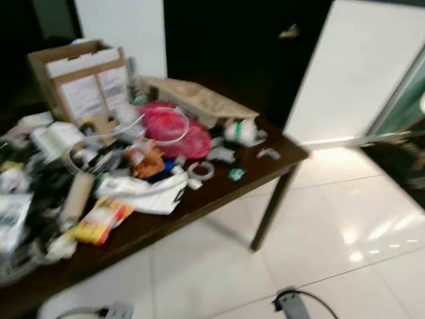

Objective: Picking trash to rubbish bin

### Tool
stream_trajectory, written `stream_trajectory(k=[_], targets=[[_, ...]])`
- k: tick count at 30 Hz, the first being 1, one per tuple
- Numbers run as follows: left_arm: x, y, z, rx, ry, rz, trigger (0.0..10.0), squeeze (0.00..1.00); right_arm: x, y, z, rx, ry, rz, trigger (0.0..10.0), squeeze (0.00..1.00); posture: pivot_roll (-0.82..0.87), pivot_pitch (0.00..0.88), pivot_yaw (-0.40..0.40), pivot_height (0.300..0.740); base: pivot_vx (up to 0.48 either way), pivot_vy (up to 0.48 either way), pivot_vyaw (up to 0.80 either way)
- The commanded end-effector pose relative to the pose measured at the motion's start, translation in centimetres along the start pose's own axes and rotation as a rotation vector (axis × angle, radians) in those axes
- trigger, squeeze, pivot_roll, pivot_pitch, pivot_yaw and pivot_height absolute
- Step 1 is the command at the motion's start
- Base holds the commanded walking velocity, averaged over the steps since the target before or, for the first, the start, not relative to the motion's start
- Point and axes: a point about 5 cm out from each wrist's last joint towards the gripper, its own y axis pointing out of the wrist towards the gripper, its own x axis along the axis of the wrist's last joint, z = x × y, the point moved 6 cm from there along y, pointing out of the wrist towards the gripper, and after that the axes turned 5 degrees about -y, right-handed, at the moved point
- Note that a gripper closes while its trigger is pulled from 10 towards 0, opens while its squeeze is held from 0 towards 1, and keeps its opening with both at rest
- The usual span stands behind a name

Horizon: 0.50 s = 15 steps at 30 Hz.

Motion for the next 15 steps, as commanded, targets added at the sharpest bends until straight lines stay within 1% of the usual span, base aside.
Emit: stream_trajectory(k=[1,6,8,11,15], targets=[[-2.1,-0.2,-0.1,-0.006,-0.005,0.064,10.0,0.00,0.4,0.0,-0.4,-0.008,0.005,-0.012,10.0,0.00,0.06,0.067,-0.063,0.740,0.000,0.000,0.00],[-2.1,-0.2,0.1,0.012,-0.011,0.066,10.0,0.00,0.8,0.0,-0.5,-0.004,-0.003,-0.029,10.0,0.00,0.06,0.069,-0.064,0.740,0.000,0.000,0.00],[-2.3,-0.3,0.3,0.024,-0.022,0.069,10.0,0.00,1.3,-0.1,-0.3,0.022,-0.009,-0.054,10.0,0.00,0.06,0.075,-0.068,0.740,0.000,0.000,0.00],[-2.4,-0.3,0.4,0.031,-0.027,0.074,10.0,0.00,1.7,-0.1,0.0,0.061,0.035,-0.078,10.0,0.00,0.06,0.078,-0.069,0.740,0.000,0.000,0.00],[-2.7,-0.3,0.4,0.036,-0.030,0.081,10.0,0.00,1.7,-0.1,0.2,0.071,0.011,-0.077,10.0,0.00,0.07,0.082,-0.069,0.740,0.000,0.000,0.60]])
